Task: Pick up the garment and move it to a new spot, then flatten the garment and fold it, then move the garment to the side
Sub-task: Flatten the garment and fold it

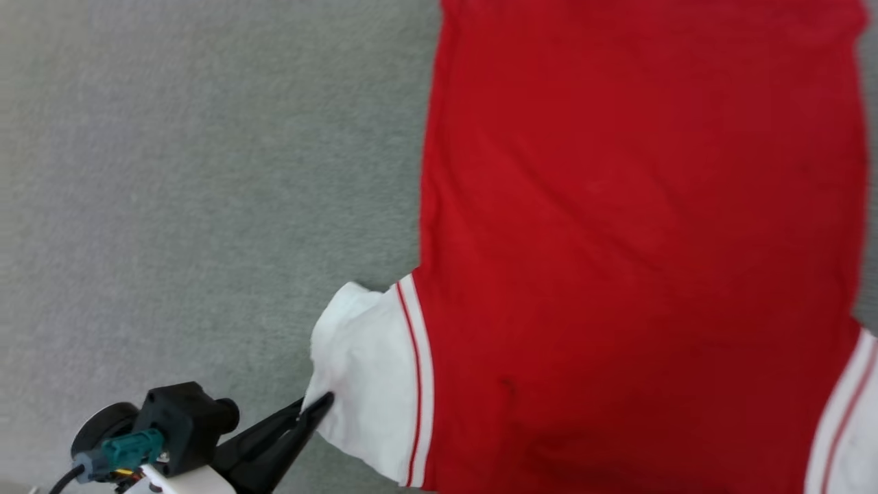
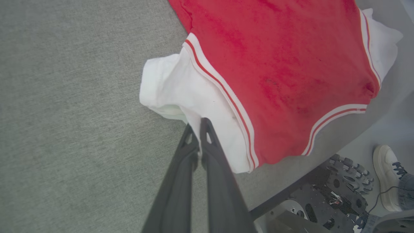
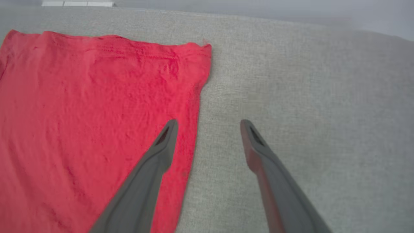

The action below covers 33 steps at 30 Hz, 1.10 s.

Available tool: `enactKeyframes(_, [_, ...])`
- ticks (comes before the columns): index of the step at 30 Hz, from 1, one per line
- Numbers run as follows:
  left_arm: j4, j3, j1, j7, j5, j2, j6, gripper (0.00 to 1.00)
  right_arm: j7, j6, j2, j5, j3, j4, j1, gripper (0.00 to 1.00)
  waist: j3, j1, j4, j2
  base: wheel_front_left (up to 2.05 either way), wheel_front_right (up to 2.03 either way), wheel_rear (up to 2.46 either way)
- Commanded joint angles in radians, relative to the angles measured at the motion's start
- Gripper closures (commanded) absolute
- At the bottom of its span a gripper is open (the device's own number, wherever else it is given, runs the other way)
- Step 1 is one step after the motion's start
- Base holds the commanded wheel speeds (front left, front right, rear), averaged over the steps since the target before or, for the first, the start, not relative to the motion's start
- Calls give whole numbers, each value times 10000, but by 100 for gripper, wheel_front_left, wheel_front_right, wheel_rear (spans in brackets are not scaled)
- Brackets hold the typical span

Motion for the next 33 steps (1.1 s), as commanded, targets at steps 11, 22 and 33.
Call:
enactKeyframes(11, [-191,-630,-802,-300,163,-608,-315,100,606,-3,-7,-2133,-489,1888,-2433,0,1596,-2,1934,0,0,0,0])
enactKeyframes(22, [283,-841,-1090,-639,208,-810,-538,100,980,-3,72,-2490,-276,2359,-1402,82,1877,-2,2276,0,0,0,0])
enactKeyframes(33, [571,-703,-1143,-660,272,-750,-341,100,625,-7,-257,-2157,-427,2512,-471,100,1218,-2,1724,0,0,0,0])
